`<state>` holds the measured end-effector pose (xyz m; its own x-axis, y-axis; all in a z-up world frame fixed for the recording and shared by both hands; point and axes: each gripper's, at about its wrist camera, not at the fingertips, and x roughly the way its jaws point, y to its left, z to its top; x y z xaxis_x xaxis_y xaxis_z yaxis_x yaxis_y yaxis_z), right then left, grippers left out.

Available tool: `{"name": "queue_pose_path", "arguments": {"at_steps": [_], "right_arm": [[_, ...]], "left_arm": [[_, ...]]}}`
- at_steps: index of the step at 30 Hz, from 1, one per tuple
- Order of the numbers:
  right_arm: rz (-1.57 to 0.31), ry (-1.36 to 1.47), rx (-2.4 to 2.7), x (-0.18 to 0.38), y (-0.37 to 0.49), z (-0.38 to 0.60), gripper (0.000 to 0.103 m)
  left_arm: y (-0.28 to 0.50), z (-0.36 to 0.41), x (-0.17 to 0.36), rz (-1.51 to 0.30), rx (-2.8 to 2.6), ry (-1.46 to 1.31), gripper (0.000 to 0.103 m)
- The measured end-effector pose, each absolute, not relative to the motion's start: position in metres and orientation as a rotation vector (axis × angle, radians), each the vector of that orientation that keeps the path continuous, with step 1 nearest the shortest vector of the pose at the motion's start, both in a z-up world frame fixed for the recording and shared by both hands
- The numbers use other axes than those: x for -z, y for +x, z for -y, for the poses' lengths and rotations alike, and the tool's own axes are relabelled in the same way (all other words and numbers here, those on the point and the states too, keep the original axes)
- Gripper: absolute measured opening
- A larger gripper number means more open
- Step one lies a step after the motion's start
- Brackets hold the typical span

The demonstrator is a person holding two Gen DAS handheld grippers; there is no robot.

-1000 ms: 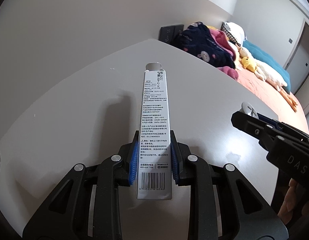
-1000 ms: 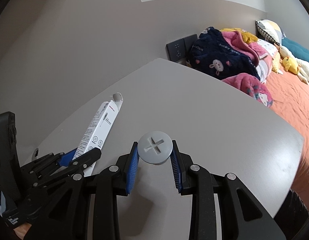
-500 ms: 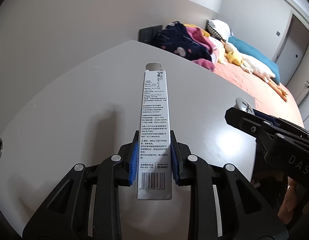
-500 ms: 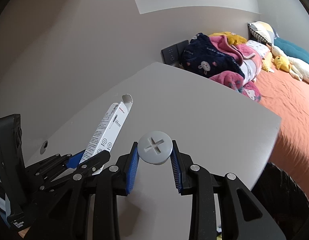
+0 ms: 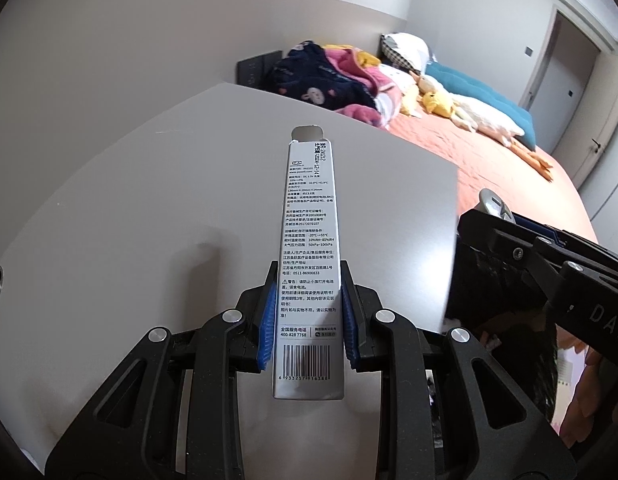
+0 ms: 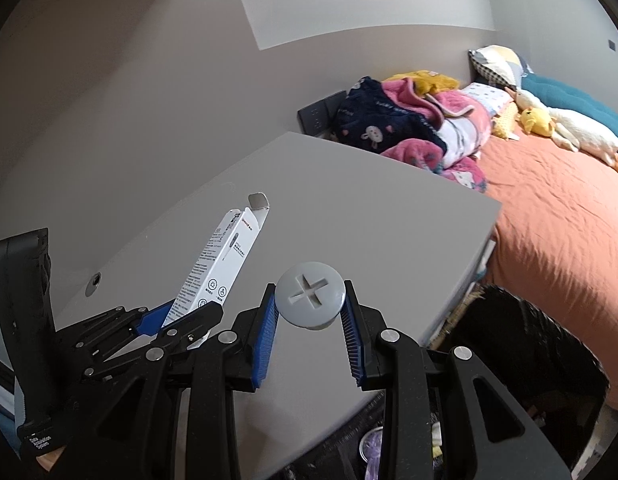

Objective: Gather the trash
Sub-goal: 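Carry the white tube box and grey cap over the black bin with both tools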

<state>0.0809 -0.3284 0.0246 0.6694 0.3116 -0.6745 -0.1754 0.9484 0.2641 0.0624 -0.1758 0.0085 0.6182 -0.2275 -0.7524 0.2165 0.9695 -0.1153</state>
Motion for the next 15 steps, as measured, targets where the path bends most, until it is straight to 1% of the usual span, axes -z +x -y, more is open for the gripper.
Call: {"name": "queue_pose_path", "arguments": {"at_steps": [15], "right_arm": [[-0.753,0.228,-0.187,-0.031,0.031,0.386,0.033]], "left_arm": [[0.037,0.224,-0.016,-0.849,0.346,0.046,0.027]]}}
